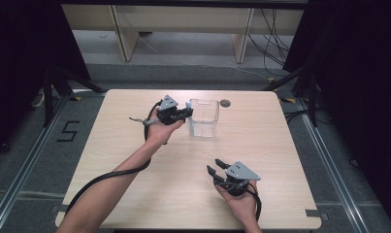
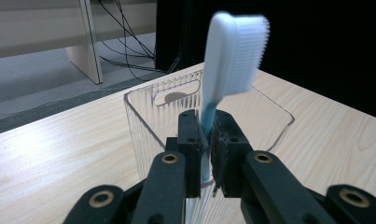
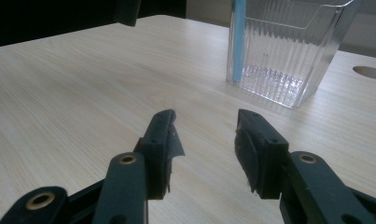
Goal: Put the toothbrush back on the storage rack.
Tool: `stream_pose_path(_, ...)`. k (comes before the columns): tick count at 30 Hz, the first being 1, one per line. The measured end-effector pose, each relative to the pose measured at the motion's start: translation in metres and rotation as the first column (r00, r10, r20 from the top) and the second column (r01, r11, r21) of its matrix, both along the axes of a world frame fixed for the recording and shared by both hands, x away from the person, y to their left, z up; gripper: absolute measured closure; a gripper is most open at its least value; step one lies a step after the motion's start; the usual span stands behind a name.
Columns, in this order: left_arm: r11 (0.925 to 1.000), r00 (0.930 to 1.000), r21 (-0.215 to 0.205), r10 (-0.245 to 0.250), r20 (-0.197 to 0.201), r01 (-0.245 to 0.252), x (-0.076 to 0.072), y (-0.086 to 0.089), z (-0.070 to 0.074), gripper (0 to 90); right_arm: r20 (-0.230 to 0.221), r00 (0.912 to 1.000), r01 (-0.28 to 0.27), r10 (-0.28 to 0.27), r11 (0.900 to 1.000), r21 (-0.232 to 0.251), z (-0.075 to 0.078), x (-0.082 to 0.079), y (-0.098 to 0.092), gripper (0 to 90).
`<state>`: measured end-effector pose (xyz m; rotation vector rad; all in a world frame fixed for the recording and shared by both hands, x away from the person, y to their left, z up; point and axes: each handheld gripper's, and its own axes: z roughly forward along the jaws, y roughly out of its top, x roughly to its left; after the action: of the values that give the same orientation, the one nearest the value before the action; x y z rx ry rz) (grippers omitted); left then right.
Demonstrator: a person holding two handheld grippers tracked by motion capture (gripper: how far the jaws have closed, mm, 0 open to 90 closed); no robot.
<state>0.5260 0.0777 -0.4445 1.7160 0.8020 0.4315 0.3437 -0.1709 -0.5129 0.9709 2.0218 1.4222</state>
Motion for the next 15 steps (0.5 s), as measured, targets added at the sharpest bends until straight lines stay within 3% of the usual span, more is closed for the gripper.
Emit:
stream_pose_path(2, 1.0, 1.0, -0.004, -0.001, -0.006, 0.001, 0.0, 0.0, 0.0, 79.0, 0.024, 0.9997, 0.0, 0.0, 1.0, -0.01, 0.0, 0.001, -0.001, 57.7)
stream_pose_path(4, 1.0, 1.0, -0.004, -0.001, -0.004, 0.001, -0.002, 0.001, 0.001, 75.8, 0.023, 0.9997, -0.003, 0.003, 1.0, -0.009, 0.0, 0.001, -0.001, 57.7)
stream_pose_path(5, 1.0, 1.0, -0.005, 0.003, -0.004, -0.003, -0.003, 0.001, 0.001, 73.5, 0.001, 1.0, 0.0, 0.0, 1.0, -0.001, 0.0, 0.0, 0.0, 57.7)
stream_pose_path(10, 0.9999, 0.9999, -0.014, -0.01, 0.012, 0.01, -0.01, 0.006, -0.001, 62.0, 0.025, 0.9997, -0.008, 0.008, 1.0, -0.015, 0.0, 0.001, -0.001, 57.5)
stream_pose_path(13, 0.9998, 0.9999, -0.016, -0.009, 0.014, 0.01, -0.015, 0.011, -0.002, 53.7, 0.035, 0.9994, 0.001, -0.001, 1.0, 0.007, -0.001, 0.001, -0.001, 57.5)
stream_pose_path(14, 0.9998, 0.9999, -0.018, -0.007, 0.015, 0.007, -0.016, 0.012, -0.002, 50.7, 0.001, 1.0, -0.007, 0.007, 1.0, 0.023, -0.001, 0.001, -0.001, 57.5)
stream_pose_path(15, 0.9999, 0.9999, -0.016, -0.004, 0.017, 0.004, -0.018, 0.014, -0.002, 48.5, 0.0, 1.0, -0.001, 0.001, 1.0, 0.021, -0.001, 0.0, -0.001, 57.5)
